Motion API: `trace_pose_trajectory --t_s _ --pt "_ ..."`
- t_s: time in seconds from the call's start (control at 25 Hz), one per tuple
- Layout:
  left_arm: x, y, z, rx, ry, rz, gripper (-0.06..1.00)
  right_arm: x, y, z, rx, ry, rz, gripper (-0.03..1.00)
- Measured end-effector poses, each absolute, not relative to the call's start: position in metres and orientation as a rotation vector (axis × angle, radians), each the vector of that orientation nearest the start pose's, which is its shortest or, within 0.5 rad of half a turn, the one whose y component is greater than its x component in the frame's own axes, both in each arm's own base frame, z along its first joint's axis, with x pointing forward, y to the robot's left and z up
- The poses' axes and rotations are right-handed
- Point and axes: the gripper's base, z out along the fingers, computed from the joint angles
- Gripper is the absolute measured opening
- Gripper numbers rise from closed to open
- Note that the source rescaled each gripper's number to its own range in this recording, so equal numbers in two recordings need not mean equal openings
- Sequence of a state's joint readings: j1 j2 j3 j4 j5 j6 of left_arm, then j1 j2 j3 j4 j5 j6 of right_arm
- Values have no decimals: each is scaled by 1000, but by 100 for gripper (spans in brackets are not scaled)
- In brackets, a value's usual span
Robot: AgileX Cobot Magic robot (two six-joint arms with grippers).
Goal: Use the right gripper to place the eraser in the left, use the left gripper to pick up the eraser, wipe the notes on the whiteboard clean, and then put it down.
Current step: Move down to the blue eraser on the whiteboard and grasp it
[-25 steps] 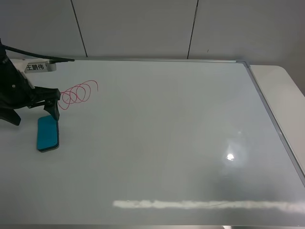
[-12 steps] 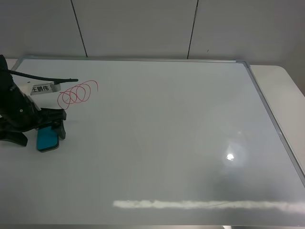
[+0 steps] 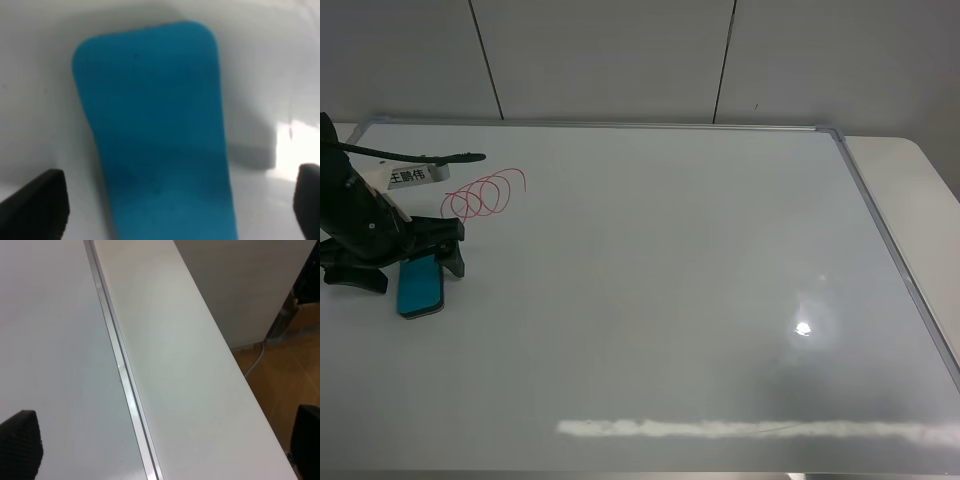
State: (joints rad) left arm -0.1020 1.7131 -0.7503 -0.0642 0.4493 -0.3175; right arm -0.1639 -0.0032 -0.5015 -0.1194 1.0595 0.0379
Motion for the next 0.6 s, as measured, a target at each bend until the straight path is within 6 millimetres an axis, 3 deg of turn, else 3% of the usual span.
trace_pose_trajectory --t_s 0.44,0.6 --pt "278 -30 129 -442 2861 -116 79 -7 -8 278 211 2029 -222 100" --pt "278 -30 126 -458 2871 -113 72 -7 -8 278 211 2029 -222 100"
